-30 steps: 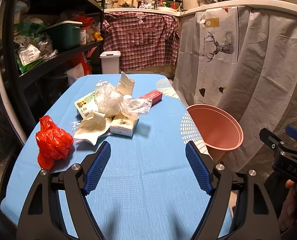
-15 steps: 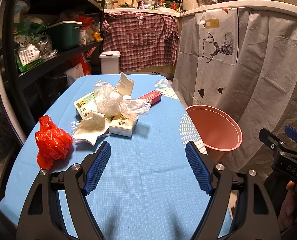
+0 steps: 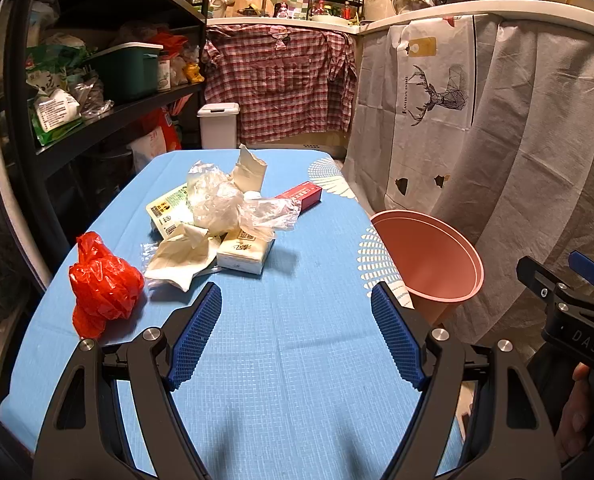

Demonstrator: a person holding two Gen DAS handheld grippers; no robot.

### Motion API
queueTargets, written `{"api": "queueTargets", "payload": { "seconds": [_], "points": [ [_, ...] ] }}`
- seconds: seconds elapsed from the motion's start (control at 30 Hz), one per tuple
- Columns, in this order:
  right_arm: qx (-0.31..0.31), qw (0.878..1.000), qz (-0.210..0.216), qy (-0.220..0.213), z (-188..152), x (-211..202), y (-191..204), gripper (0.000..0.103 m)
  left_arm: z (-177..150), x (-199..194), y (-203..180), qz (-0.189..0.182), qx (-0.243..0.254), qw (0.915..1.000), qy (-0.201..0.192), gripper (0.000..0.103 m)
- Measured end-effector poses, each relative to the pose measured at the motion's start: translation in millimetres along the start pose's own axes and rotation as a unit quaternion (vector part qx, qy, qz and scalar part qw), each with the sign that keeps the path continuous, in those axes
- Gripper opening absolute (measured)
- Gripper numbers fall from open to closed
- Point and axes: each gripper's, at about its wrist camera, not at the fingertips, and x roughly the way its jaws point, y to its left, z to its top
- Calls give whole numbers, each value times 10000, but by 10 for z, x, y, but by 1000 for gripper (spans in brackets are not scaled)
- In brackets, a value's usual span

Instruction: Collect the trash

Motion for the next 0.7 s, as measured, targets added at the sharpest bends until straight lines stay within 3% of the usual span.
{"api": "queueTargets", "payload": {
  "seconds": [0.7],
  "points": [
    [-16, 10000, 1, -26, 4, -9, 9, 89, -2, -3, -4, -7, 8, 10000, -5, 75]
  ]
}}
